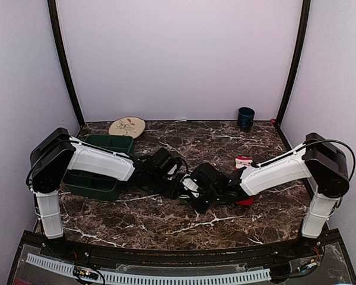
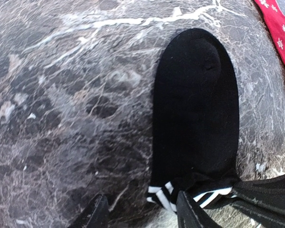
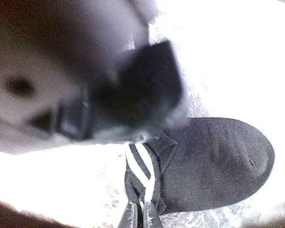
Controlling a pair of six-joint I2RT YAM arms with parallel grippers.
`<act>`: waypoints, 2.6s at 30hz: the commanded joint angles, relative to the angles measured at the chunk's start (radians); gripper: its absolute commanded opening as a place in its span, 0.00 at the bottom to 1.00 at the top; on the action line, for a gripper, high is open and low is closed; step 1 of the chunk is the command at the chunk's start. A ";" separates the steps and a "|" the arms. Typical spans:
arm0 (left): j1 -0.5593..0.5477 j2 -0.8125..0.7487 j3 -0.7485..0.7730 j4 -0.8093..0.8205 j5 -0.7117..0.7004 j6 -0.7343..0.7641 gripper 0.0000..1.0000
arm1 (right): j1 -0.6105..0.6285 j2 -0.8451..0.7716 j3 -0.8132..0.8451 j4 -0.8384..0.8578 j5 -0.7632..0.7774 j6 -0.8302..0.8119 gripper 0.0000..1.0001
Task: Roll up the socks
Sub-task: Roll the sock at the center of the board.
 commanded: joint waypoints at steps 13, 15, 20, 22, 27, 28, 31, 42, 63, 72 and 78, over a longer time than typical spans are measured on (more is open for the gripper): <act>0.021 -0.122 -0.123 -0.024 -0.040 -0.084 0.57 | -0.026 0.029 0.026 -0.118 -0.107 0.019 0.00; 0.024 -0.140 -0.141 -0.007 -0.049 -0.087 0.57 | -0.036 0.030 0.042 -0.129 -0.137 0.022 0.00; 0.028 -0.178 -0.187 0.060 -0.036 -0.074 0.58 | -0.079 0.040 0.079 -0.149 -0.234 0.041 0.00; 0.028 -0.189 -0.210 0.096 -0.020 -0.064 0.58 | -0.104 0.047 0.096 -0.154 -0.291 0.057 0.00; 0.028 -0.215 -0.264 0.185 0.025 -0.040 0.58 | -0.181 0.079 0.140 -0.166 -0.437 0.100 0.00; 0.028 -0.219 -0.274 0.197 0.032 -0.032 0.58 | -0.191 0.088 0.150 -0.170 -0.458 0.106 0.00; 0.028 -0.231 -0.292 0.228 0.048 -0.014 0.58 | -0.223 0.113 0.176 -0.177 -0.529 0.131 0.00; 0.028 -0.222 -0.264 0.270 0.072 0.097 0.58 | -0.305 0.182 0.231 -0.153 -0.832 0.277 0.00; 0.029 -0.202 -0.278 0.305 0.148 0.117 0.58 | -0.319 0.155 0.057 0.021 -1.008 0.524 0.00; 0.010 -0.207 -0.278 0.288 0.172 0.155 0.58 | -0.325 0.145 0.046 0.076 -1.019 0.600 0.00; -0.009 -0.203 -0.278 0.289 0.172 0.175 0.58 | -0.338 0.137 0.045 0.068 -1.024 0.615 0.00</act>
